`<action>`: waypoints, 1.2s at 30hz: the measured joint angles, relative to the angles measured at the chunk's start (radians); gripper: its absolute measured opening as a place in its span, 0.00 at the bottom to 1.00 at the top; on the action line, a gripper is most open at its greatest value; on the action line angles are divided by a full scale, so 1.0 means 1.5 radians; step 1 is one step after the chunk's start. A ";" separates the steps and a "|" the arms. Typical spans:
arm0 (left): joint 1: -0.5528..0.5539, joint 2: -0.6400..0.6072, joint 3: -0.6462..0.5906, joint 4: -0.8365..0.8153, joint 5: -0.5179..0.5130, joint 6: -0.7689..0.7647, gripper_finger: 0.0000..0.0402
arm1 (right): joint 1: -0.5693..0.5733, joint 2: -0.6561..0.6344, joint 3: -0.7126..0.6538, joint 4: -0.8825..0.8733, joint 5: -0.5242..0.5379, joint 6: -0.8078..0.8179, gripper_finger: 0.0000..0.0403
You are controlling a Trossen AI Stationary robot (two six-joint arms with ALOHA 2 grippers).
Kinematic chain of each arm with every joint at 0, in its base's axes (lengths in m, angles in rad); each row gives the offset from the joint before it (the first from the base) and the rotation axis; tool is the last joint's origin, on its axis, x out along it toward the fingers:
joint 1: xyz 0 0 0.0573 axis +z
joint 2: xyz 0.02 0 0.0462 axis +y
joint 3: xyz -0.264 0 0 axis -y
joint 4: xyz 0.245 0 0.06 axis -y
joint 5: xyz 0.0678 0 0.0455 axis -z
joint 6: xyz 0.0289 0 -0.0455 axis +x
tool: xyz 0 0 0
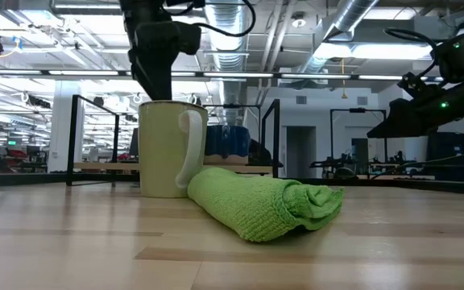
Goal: Stack small to large cups/mugs on shelf
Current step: Put the white mug on the shelf
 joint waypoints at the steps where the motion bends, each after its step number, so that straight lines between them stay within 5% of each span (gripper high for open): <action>1: 0.000 0.000 -0.001 -0.002 0.000 0.000 0.57 | 0.000 0.000 0.000 0.000 0.000 0.000 0.66; 36: 0.003 0.064 -0.002 -0.010 0.032 0.010 0.57 | 0.000 0.000 0.000 -0.002 0.000 0.000 0.66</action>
